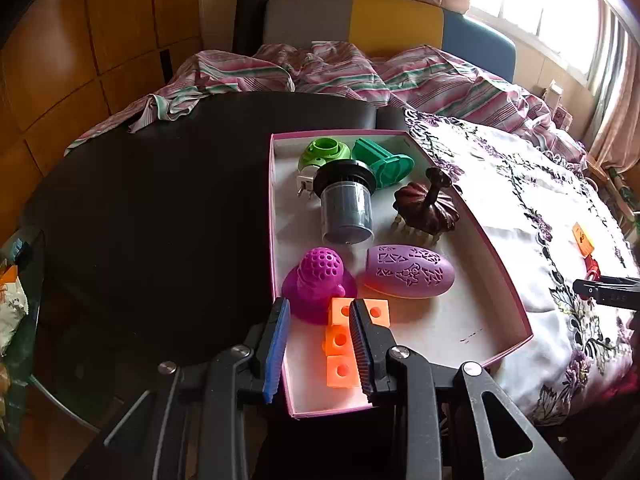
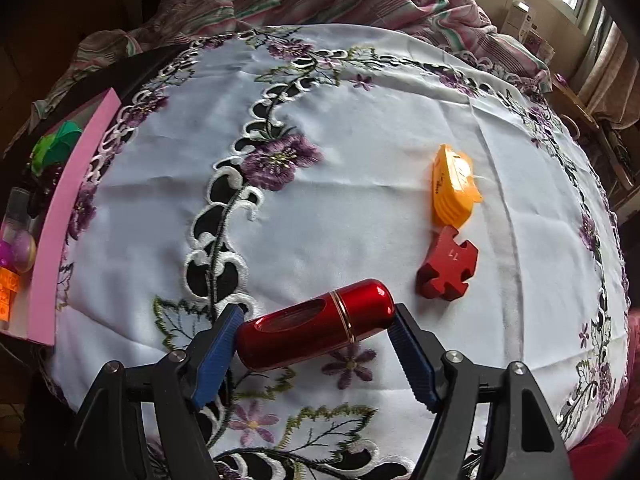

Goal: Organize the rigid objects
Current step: 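Lower the red cylinder into the tray and open the right gripper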

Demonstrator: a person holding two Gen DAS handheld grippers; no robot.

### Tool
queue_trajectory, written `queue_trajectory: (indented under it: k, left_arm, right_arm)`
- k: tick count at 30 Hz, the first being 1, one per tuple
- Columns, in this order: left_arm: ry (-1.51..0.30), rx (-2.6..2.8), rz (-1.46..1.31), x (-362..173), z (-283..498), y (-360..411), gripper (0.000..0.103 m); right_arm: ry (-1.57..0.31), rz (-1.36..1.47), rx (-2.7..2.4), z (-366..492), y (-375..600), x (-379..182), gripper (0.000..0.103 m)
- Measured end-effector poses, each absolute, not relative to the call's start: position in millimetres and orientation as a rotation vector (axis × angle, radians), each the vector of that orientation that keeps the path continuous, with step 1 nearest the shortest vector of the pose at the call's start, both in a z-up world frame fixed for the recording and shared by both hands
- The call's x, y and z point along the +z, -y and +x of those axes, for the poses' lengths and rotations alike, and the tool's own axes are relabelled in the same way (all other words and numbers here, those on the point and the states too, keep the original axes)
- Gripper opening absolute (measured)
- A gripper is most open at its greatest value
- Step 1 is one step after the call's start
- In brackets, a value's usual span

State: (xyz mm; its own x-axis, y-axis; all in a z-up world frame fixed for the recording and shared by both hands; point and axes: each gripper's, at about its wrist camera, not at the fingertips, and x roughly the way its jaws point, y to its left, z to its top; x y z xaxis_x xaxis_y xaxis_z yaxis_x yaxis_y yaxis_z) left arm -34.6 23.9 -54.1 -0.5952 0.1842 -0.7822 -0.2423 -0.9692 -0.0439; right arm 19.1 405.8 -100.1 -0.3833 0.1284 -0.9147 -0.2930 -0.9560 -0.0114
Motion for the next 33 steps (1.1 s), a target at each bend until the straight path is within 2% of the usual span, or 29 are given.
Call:
queue_trajectory:
  k: [8,20,33]
  left_arm:
    - [-0.076,2.615,-1.262,-50,-34,-20,0.031]
    - [-0.037,2.640,-1.267,-48,-36,-9,0.031]
    - [0.003,2.674,-1.293,-50,-39,7,0.031]
  right_arm:
    - [-0.213,-1.522,2.588,17,-371,-79,0.075]
    - [-0.149,-1.496,2.945,-5,-264,-37,0.075]
    - [-0.049,-1.685,3.048,-26,-176,-63,0.075]
